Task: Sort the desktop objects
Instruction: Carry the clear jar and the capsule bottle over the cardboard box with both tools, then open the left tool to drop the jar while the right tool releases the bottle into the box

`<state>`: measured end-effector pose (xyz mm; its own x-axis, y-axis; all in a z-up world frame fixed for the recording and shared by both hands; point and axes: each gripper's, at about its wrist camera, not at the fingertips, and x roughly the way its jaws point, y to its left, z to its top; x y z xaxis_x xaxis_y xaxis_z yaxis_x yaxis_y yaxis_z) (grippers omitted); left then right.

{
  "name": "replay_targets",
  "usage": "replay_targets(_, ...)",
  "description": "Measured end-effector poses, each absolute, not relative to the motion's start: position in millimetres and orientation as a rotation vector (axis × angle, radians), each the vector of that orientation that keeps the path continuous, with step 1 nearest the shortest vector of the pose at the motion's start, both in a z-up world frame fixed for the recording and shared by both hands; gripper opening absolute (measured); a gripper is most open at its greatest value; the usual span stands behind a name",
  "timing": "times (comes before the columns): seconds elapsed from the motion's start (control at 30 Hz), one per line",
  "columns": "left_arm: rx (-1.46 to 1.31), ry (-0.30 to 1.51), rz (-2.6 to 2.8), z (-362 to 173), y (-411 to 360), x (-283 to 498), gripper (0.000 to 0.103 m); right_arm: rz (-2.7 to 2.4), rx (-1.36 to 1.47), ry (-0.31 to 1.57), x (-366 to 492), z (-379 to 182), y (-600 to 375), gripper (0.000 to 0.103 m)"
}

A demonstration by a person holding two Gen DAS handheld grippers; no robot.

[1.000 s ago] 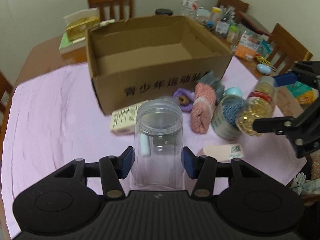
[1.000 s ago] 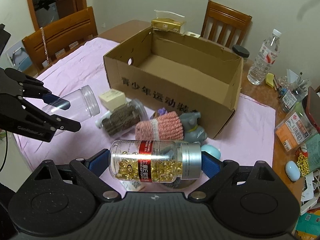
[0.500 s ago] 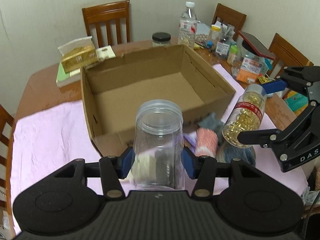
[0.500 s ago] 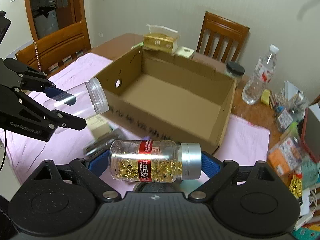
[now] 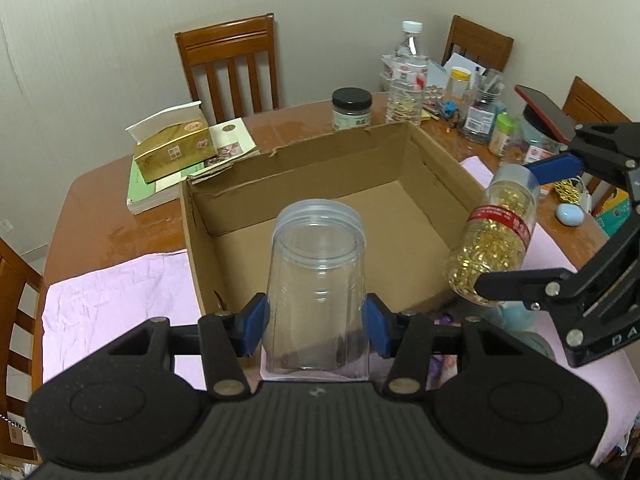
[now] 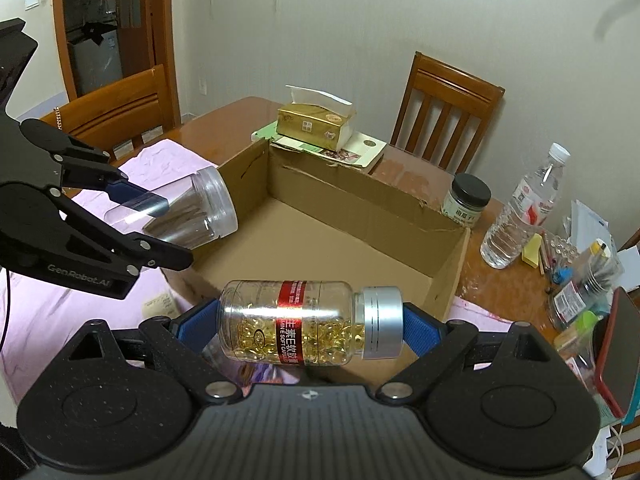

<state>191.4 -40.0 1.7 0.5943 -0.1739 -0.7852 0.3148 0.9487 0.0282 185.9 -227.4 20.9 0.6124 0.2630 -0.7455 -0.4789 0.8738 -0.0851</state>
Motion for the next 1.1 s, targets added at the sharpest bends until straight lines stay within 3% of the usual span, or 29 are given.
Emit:
replay_targets(0.47, 0.155, 0.941, -0.260, -22, -30, 231, 0.053, 0.427, -0.280, 0.832, 215, 12, -222, 0.097)
replay_targets(0.73, 0.157, 0.946, -0.254, -22, -25, 227, 0.082, 0.420, -0.277, 0.843, 225, 9, -223, 0.097)
replay_targets(1.1, 0.137, 0.894, -0.253, -7, -18, 202, 0.093, 0.417, -0.258, 0.867, 237, -1, -221, 0.097)
